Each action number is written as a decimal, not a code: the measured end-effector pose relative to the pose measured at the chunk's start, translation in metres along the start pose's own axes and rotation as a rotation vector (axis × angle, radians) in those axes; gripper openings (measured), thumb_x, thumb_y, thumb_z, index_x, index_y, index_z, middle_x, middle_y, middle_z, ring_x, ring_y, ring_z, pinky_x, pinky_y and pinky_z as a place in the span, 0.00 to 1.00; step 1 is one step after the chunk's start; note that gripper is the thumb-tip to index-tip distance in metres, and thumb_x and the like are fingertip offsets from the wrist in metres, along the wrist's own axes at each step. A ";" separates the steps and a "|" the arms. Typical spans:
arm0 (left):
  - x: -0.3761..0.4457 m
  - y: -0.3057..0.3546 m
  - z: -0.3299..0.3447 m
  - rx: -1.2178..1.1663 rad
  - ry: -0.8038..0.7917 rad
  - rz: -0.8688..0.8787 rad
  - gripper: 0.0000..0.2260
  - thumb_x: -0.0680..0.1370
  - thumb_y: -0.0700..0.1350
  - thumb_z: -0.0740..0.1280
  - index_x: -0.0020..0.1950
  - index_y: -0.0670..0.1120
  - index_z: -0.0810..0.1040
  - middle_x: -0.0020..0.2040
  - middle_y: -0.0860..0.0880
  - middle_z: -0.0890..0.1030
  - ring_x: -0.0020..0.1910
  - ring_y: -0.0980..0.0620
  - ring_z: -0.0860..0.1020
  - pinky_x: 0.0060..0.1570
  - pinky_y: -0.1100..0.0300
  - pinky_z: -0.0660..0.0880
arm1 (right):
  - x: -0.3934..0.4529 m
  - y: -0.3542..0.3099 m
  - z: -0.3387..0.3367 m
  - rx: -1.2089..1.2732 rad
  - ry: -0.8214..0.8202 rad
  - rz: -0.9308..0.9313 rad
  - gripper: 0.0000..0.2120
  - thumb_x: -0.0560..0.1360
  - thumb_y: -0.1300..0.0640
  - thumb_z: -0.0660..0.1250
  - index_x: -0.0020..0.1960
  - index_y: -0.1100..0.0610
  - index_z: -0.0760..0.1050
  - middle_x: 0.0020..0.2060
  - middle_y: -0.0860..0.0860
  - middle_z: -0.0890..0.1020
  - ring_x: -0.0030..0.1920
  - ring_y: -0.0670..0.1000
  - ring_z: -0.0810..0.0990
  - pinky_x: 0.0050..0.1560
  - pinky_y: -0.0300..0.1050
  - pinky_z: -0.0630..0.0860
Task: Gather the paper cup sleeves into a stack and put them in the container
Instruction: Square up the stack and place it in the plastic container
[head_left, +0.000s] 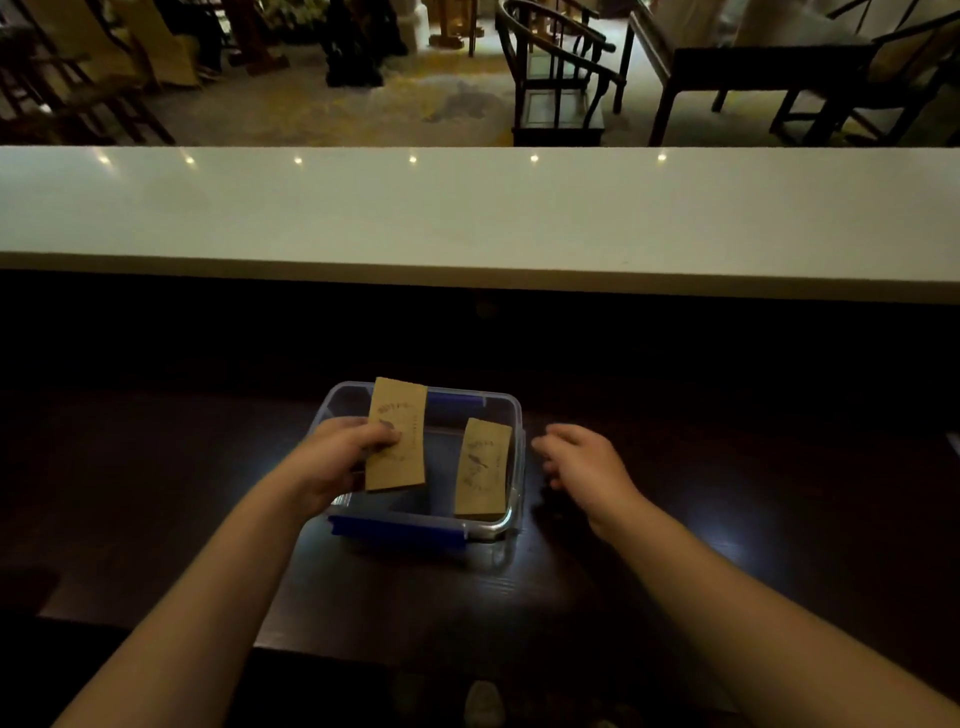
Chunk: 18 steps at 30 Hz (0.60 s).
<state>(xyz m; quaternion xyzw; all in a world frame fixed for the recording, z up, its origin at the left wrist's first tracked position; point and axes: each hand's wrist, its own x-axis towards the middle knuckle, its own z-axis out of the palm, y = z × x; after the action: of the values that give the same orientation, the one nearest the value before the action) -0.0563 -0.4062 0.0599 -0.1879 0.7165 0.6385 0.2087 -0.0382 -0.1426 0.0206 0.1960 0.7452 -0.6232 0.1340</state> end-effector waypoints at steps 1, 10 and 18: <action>0.009 -0.003 -0.002 0.035 0.003 -0.029 0.09 0.76 0.41 0.67 0.56 0.42 0.77 0.48 0.44 0.83 0.46 0.48 0.82 0.39 0.57 0.78 | 0.000 0.006 0.002 -0.037 -0.010 0.024 0.24 0.74 0.52 0.67 0.68 0.55 0.70 0.58 0.53 0.79 0.56 0.54 0.78 0.54 0.53 0.78; 0.058 -0.030 0.017 0.259 -0.051 -0.231 0.14 0.75 0.41 0.68 0.60 0.44 0.72 0.52 0.43 0.81 0.47 0.46 0.81 0.36 0.54 0.79 | -0.003 0.016 0.023 0.080 -0.123 0.020 0.14 0.75 0.60 0.64 0.59 0.52 0.78 0.45 0.52 0.87 0.44 0.52 0.85 0.48 0.55 0.83; 0.064 -0.038 0.031 0.332 0.008 -0.160 0.11 0.75 0.42 0.68 0.57 0.45 0.74 0.50 0.45 0.81 0.46 0.49 0.80 0.36 0.57 0.75 | -0.003 0.018 0.027 0.078 -0.110 0.004 0.14 0.73 0.62 0.66 0.52 0.45 0.76 0.43 0.53 0.86 0.42 0.50 0.86 0.44 0.51 0.84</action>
<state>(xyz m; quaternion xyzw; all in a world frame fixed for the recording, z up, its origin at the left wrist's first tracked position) -0.0879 -0.3797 -0.0090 -0.2098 0.7957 0.4920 0.2841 -0.0292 -0.1671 0.0012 0.1678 0.7114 -0.6614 0.1683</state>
